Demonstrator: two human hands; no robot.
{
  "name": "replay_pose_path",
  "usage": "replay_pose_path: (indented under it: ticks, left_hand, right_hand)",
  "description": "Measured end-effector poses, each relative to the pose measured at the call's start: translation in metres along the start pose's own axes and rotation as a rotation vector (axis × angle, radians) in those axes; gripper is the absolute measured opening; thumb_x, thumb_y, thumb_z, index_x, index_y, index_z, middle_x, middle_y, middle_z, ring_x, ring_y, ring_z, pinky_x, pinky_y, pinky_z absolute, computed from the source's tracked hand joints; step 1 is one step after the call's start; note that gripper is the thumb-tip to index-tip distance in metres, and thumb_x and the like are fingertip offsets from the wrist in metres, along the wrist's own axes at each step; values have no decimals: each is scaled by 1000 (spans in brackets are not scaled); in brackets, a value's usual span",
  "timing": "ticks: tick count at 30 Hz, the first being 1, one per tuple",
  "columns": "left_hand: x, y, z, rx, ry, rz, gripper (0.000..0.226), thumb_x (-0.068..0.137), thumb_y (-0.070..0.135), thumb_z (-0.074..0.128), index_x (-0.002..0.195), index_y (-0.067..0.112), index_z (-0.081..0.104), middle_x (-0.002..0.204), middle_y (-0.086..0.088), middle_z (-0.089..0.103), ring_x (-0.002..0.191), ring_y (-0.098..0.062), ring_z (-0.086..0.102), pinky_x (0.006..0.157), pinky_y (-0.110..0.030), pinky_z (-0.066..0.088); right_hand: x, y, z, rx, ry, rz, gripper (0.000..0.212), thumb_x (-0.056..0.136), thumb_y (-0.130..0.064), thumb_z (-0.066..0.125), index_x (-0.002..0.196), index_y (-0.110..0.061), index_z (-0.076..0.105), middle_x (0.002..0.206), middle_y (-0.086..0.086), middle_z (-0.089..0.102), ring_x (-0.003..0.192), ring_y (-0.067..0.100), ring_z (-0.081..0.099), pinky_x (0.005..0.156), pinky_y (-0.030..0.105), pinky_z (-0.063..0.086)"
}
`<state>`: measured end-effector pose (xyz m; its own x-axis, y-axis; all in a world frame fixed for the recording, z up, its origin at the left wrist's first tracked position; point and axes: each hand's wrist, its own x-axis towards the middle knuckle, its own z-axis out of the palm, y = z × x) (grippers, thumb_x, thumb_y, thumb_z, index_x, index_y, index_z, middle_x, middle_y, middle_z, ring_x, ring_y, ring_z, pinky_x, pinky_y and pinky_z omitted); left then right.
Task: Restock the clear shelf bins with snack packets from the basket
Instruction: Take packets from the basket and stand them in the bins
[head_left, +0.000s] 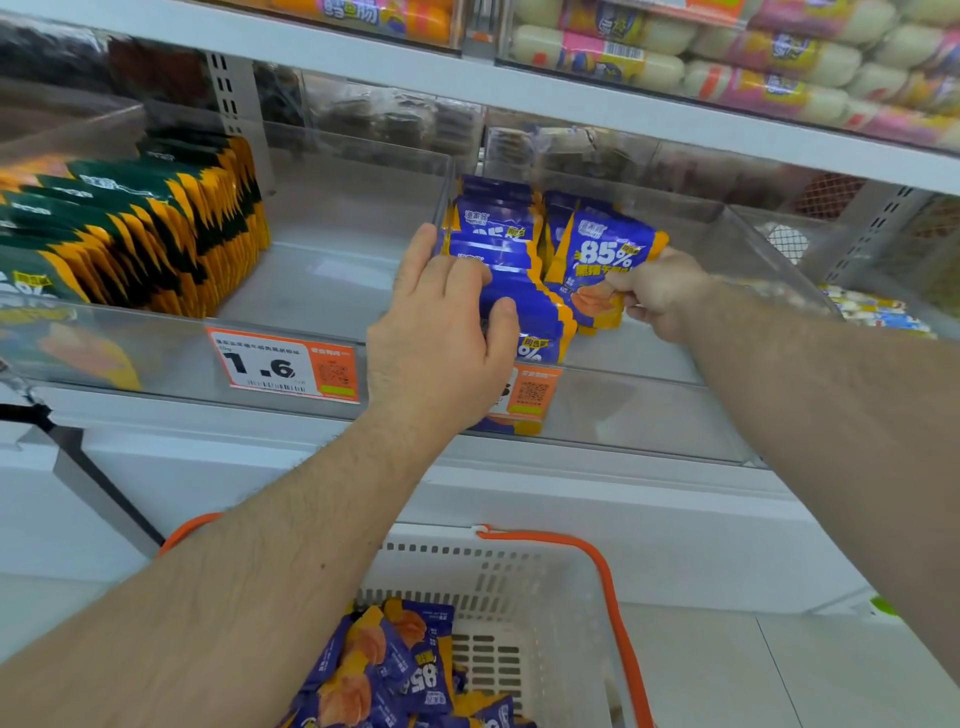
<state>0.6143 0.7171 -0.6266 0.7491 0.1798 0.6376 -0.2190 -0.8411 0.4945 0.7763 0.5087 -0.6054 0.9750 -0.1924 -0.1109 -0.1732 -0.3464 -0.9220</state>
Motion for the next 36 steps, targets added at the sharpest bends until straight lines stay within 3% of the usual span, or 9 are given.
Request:
replay_pose_path:
  ticks: [3, 8, 11, 16, 22, 29, 31, 33, 36]
  left_hand:
    - [-1, 0, 1, 2, -6, 2, 32, 93, 40, 41, 109, 17, 57, 125, 0, 61, 145, -18, 28, 79, -40, 52]
    - [0, -2, 3, 16, 16, 19, 41, 92, 45, 33, 108, 16, 57, 125, -1, 61, 144, -19, 30, 76, -39, 53]
    - [-1, -2, 4, 22, 21, 22, 42, 91, 46, 32, 107, 16, 57, 123, -2, 62, 143, -20, 31, 76, -40, 53]
    - [0, -1, 2, 21, 30, 20, 37, 92, 43, 36, 107, 16, 57, 123, -2, 62, 143, -20, 32, 75, -40, 53]
    - [-1, -1, 2, 26, 20, 23, 36, 93, 42, 37, 109, 16, 57, 124, -1, 61, 144, -19, 30, 77, -40, 53]
    - [0, -1, 2, 21, 25, 31, 39, 91, 43, 35, 107, 16, 58, 123, 0, 62, 145, -19, 29, 78, -41, 52]
    - [1, -1, 1, 2, 6, 15, 38, 91, 43, 37, 108, 17, 58, 125, 1, 61, 145, -17, 26, 80, -42, 51]
    - [2, 1, -2, -40, -13, -10, 36, 91, 41, 39, 109, 16, 58, 127, 0, 61, 146, -17, 25, 88, -43, 48]
    - [1, 4, -11, -188, 7, 29, 35, 89, 33, 43, 110, 11, 59, 127, -6, 60, 142, -26, 32, 112, -48, 29]
  right_hand:
    - [-1, 2, 8, -111, -50, 30, 28, 76, -7, 81, 92, -16, 60, 81, 3, 63, 62, 12, 52, 64, 29, 48]
    - [1, 5, 16, -244, -47, 21, 50, 70, -21, 88, 113, -11, 64, 102, 7, 71, 83, 19, 66, 65, 30, 52]
    - [0, 8, 19, -304, -49, 0, 50, 71, -30, 87, 112, -14, 64, 101, 5, 71, 81, 19, 67, 61, 29, 50]
    - [0, 7, 23, -461, 5, -4, 44, 81, -41, 77, 110, -13, 61, 100, 7, 70, 86, 22, 69, 72, 35, 57]
    - [0, 7, 25, -597, -74, 3, 52, 82, -53, 71, 112, -14, 58, 99, 9, 71, 83, 26, 71, 82, 42, 59]
    - [-8, 6, 18, -598, -149, 44, 55, 81, -51, 73, 119, -16, 56, 108, 6, 66, 84, 22, 68, 78, 36, 56]
    - [-20, -1, 14, -596, -148, 66, 54, 79, -49, 76, 116, -17, 56, 106, 5, 61, 86, 22, 67, 82, 38, 56]
    - [-35, -15, 7, -621, -83, 39, 47, 74, -42, 83, 105, -15, 61, 94, 5, 64, 77, 22, 67, 74, 34, 57]
    - [-70, -35, 0, -667, 200, -181, 11, 78, -21, 69, 78, -13, 61, 67, 4, 57, 65, 25, 56, 55, 25, 43]
